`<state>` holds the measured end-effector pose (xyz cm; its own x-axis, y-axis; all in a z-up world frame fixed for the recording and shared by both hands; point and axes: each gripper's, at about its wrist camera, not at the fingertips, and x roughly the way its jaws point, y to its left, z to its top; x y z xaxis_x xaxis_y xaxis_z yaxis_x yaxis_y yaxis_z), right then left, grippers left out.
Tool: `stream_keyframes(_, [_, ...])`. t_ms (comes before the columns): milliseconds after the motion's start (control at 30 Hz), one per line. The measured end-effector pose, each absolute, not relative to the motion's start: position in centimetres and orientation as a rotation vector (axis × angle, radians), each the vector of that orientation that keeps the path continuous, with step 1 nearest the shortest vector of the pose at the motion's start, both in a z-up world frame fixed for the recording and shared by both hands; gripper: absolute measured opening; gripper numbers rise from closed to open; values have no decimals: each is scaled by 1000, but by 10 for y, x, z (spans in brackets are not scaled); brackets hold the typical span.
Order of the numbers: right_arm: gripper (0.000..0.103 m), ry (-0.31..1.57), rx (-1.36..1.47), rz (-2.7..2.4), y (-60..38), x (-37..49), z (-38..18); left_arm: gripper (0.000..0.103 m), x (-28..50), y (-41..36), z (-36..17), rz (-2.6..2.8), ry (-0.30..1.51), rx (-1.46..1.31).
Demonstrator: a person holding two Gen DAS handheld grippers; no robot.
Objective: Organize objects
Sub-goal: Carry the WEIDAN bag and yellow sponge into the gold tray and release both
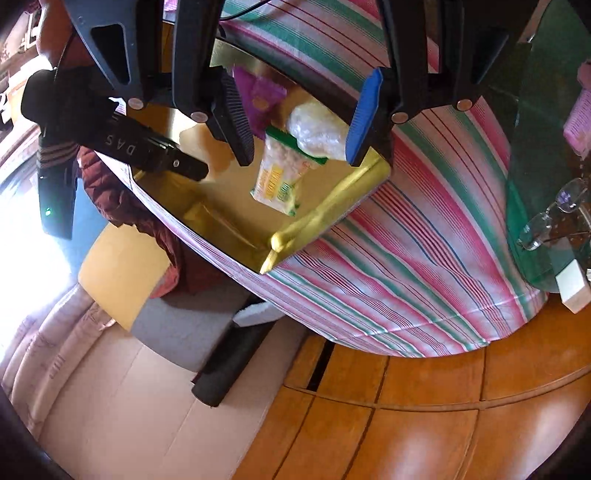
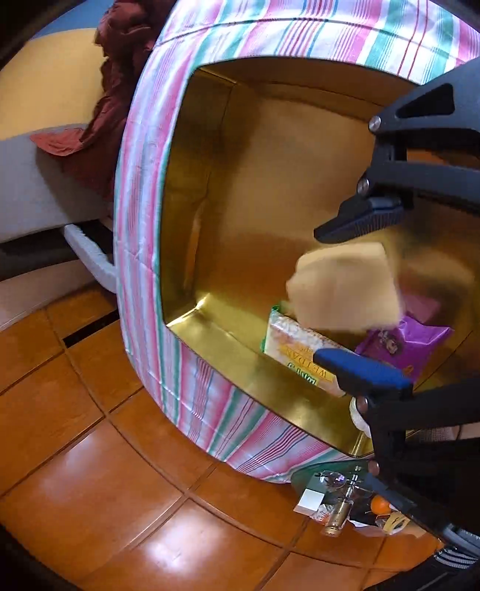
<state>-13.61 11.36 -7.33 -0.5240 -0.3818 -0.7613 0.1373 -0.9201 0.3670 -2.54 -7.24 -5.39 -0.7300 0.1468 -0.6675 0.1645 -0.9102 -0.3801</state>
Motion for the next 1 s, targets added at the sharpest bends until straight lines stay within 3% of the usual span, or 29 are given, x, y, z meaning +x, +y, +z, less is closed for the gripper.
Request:
stream_keyframes(133, [69, -298, 1286, -2531, 113, -120, -66, 52, -24, -65, -59, -2868, 677, 1173])
stream_keyframes(633, [74, -177, 1105, -2704, 149, -43, -40, 52, -16, -28, -64, -2985, 609, 1266])
stream_keyframes(1000, [75, -127, 1189, -2806, 209, 2, -47, 52, 9, 29, -58, -3199, 362, 1319])
